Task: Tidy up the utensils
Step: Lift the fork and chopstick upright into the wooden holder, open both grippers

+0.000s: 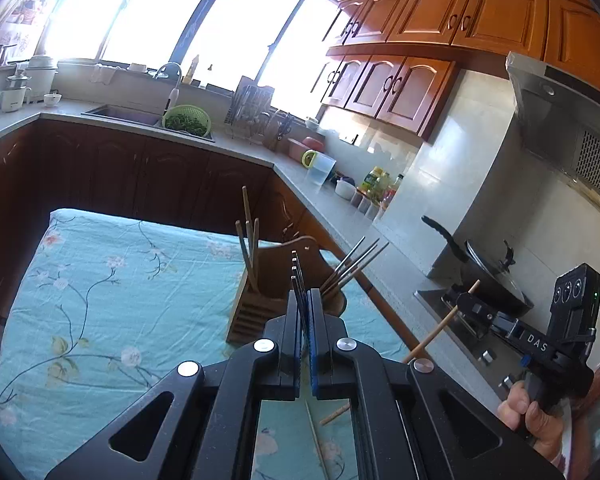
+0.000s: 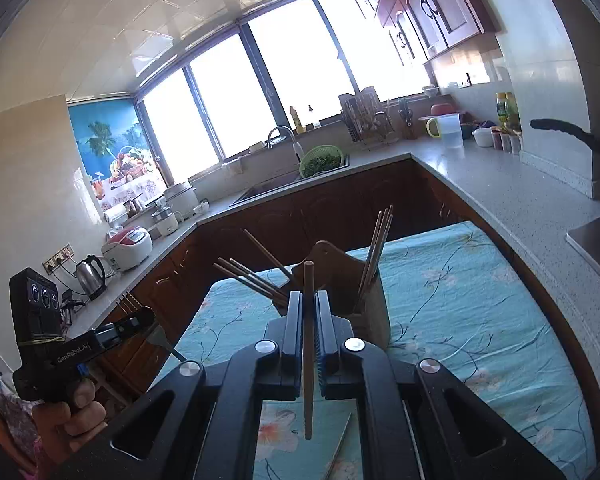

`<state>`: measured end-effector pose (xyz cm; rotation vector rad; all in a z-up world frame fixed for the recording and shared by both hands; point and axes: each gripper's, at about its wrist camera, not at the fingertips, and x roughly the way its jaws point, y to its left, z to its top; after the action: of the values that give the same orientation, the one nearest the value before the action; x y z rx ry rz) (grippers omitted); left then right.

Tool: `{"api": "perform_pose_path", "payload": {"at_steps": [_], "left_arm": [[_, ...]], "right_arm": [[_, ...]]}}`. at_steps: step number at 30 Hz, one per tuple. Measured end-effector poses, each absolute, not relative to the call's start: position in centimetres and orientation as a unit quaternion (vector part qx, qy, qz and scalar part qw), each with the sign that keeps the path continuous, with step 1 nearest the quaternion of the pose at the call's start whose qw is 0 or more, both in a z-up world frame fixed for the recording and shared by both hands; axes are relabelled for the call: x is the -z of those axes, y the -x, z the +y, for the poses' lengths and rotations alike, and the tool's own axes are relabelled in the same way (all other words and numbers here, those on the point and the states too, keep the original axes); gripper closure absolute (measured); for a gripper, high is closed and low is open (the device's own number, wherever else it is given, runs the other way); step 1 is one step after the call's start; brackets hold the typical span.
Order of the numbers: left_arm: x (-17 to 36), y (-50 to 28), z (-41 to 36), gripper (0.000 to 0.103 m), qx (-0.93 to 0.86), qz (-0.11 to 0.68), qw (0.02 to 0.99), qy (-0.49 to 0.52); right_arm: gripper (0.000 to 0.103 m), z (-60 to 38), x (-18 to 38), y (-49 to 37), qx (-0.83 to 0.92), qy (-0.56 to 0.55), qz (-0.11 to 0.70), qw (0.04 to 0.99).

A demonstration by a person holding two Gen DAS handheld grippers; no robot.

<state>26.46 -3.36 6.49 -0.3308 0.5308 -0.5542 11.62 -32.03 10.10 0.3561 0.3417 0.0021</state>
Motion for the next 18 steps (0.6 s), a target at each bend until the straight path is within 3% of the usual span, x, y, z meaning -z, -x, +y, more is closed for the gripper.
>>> {"api": "perform_pose_path", "payload": {"at_steps": [10,18], "left_arm": [[-8.9,-34.4,-7.0,0.102,0.291,0.217,0.914,0.181],[-5.1,-41.7,-10.2,0.102,0.277,0.244,0.907,0.202]], "right_arm": [[0.098,-35.1,-15.9,-15.1,0.034,-0.161,0.092,0.982],[0.098,-36.1,-15.5,-19.0,0.054,-0.148,0.078,0.984]]}}
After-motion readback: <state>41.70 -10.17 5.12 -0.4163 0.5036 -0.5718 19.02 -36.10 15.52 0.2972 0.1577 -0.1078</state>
